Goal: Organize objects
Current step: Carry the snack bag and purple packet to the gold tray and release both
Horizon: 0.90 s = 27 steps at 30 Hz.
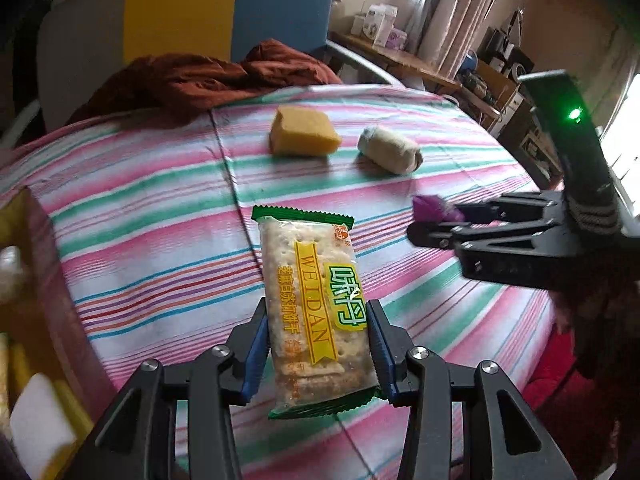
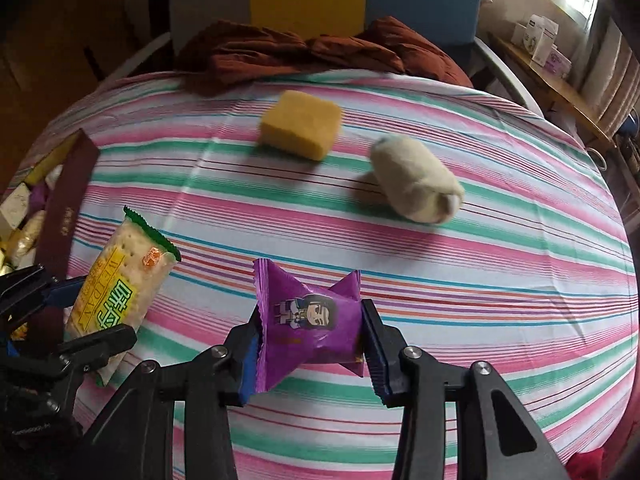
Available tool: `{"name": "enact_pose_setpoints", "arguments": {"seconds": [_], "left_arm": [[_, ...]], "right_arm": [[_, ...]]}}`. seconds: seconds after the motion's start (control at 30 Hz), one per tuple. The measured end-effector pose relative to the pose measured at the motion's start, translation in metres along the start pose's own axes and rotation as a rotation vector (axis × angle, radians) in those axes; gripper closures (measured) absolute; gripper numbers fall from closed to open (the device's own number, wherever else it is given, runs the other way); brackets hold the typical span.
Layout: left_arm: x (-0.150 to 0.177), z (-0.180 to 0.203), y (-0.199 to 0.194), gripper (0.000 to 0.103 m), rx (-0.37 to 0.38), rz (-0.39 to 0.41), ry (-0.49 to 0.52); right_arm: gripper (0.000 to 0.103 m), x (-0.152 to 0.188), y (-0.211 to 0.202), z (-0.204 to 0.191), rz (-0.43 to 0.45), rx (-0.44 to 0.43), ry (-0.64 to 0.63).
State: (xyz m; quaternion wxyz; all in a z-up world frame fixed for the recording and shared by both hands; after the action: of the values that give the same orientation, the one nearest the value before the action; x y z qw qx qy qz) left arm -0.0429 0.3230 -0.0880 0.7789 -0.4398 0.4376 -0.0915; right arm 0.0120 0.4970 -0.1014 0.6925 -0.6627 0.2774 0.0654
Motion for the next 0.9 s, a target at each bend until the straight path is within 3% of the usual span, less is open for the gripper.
{"name": "enact_pose_setpoints", "arguments": {"seconds": [0.43, 0.9], "left_arm": [[0.024, -0.045, -0.097, 0.057, -0.057, 0.140, -0.107], [0.079, -0.175, -0.208, 0.057, -0.262, 0.295, -0.386]], "right_arm": [[0.060, -0.001, -0.038, -0.094, 0.111, -0.157, -0.032], [0.060, -0.001, -0.061, -0.215, 0.167, -0.400, -0.132]]}}
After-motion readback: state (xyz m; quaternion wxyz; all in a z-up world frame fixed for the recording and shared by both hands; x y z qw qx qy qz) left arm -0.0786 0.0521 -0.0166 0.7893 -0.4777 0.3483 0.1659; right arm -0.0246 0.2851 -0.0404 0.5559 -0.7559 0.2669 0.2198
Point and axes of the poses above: each gripper's, at about its wrist camera, not at the fingertips, and y roughly the way its jaws point, z to its right, x to its underside, the point moved 1 cm from there along y, roughly the way its jaws point, and after that the axes turned 3 degrees about z, right-handed, at the moved point
